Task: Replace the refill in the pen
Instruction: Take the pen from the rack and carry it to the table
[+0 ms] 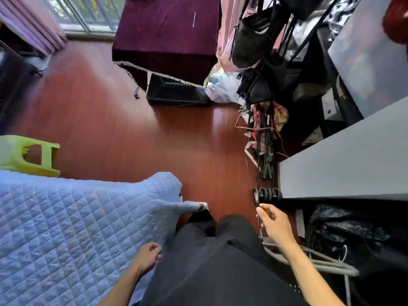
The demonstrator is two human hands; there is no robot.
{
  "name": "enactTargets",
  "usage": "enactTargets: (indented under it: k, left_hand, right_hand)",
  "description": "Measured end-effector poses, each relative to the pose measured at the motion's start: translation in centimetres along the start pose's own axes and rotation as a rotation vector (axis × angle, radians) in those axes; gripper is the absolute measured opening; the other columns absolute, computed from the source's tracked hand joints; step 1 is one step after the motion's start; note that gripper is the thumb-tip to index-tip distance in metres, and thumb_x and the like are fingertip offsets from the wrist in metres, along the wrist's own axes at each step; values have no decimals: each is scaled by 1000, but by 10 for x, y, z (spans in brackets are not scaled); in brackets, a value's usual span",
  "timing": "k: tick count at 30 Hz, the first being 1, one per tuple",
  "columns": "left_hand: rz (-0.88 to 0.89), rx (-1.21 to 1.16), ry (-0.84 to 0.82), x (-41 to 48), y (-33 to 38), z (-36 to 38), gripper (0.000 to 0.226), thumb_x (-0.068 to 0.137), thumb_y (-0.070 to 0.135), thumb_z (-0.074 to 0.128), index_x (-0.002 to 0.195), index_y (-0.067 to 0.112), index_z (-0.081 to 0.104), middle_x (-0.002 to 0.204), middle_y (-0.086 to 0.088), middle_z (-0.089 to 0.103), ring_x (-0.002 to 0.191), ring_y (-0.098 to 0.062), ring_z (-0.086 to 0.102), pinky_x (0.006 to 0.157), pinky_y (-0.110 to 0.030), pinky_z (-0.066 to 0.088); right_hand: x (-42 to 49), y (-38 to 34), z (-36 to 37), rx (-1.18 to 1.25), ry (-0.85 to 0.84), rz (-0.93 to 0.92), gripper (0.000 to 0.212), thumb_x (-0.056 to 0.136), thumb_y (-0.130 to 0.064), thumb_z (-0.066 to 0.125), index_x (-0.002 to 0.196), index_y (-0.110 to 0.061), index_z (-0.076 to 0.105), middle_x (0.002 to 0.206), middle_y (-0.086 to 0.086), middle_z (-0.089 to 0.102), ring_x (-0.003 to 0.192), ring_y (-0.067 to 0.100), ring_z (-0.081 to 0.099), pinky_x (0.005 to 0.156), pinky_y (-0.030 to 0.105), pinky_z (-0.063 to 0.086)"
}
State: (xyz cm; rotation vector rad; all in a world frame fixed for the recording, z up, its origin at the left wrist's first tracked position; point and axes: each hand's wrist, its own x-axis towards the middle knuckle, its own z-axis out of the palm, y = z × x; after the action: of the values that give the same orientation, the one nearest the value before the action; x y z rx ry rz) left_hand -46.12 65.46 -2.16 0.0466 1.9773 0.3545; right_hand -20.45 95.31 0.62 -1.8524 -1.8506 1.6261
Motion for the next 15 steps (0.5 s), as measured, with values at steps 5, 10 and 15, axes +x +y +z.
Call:
enactTargets:
  k: [5, 10, 15]
  left_hand:
    - [77, -44, -25, 39, 109, -34, 25, 104, 2, 45, 82, 8, 53, 65, -8, 46, 49, -13, 41, 46, -21, 33]
    - [124, -206, 29, 61, 216, -57, 12, 103, 11, 51, 99, 11, 62, 80, -9, 64, 60, -16, 57, 56, -20, 48]
    - [156, -281, 106, 68, 286, -73, 17, 104, 5, 46, 99, 10, 61, 78, -4, 62, 60, -10, 53, 45, -5, 42]
  right_hand:
    - [55, -52, -8, 20, -5, -17, 11, 105, -22, 67, 115, -24, 72, 102, -3, 77, 87, 16, 71, 76, 23, 53]
    - [124, -99, -12, 19, -52, -22, 11, 106, -21, 66, 115, -22, 72, 103, -4, 75, 94, 6, 68, 77, 21, 51]
    - [206, -151, -21, -27, -126, -75, 8, 104, -18, 68, 108, -21, 75, 94, -1, 78, 75, 10, 67, 72, 26, 50]
